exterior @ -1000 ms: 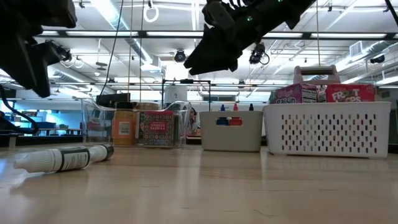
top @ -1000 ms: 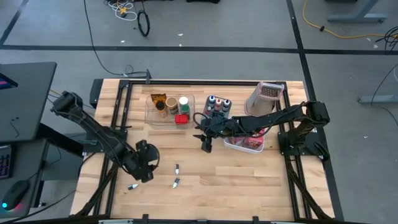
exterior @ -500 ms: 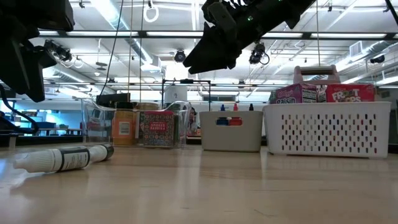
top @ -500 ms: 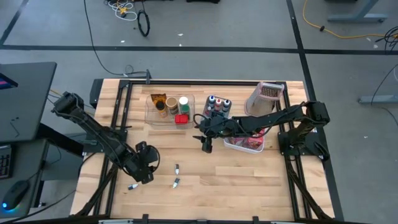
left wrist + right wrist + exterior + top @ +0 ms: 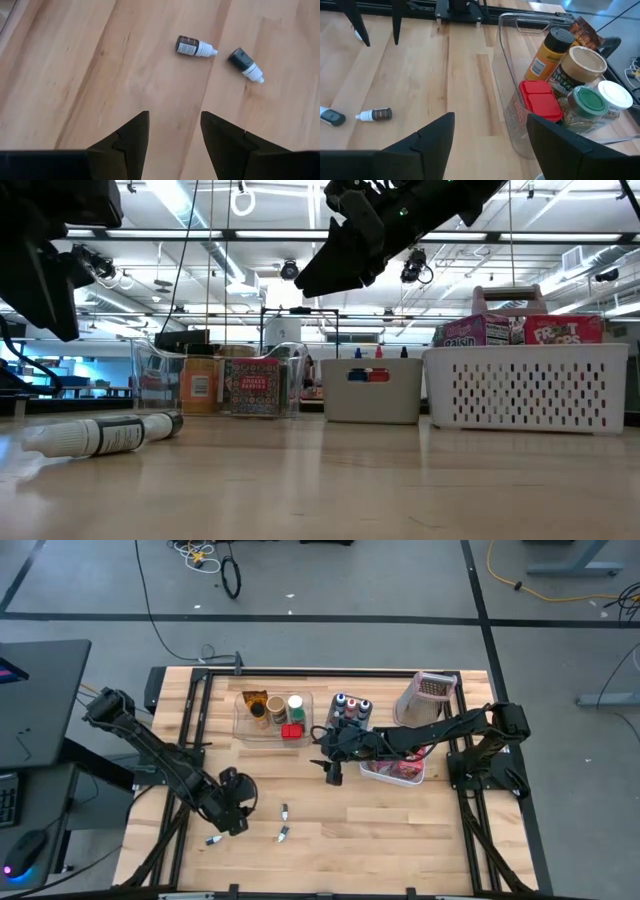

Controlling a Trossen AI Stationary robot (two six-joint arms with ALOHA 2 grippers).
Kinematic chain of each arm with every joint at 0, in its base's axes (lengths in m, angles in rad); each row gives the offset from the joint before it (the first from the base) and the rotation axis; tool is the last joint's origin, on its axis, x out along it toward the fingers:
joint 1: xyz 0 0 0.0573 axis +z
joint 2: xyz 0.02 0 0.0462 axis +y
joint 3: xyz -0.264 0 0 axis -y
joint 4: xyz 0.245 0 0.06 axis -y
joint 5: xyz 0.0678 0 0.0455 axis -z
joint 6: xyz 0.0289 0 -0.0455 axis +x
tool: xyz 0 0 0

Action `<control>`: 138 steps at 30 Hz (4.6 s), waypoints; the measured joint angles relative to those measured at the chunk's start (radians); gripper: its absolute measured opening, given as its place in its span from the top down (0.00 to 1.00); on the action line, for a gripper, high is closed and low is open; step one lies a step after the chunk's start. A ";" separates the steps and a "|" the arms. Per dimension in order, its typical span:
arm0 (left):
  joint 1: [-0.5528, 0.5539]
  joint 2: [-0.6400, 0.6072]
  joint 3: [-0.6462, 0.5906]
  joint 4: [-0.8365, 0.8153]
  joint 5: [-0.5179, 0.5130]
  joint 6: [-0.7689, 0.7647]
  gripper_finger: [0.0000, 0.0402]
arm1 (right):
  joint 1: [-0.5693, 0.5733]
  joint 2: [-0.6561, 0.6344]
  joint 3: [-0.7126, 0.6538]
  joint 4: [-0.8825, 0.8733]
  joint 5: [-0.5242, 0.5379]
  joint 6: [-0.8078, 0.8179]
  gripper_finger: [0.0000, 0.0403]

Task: Pick & Place Kitchen Items
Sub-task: Put the small black food coloring into the gray bin

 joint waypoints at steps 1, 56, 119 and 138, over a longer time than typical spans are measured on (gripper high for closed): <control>0.001 0.000 0.000 -0.001 0.002 0.013 0.53 | 0.000 0.000 0.000 0.000 0.000 -0.001 0.35; 0.024 0.284 0.001 0.638 0.021 0.098 0.50 | 0.125 0.255 0.002 0.341 -0.307 -0.228 0.35; 0.041 0.502 0.158 0.315 0.038 0.138 0.75 | 0.124 0.254 0.000 0.338 -0.305 -0.200 0.35; 0.156 0.445 0.367 0.197 -0.104 0.516 0.81 | 0.205 -0.160 0.001 -0.440 -0.061 0.100 0.35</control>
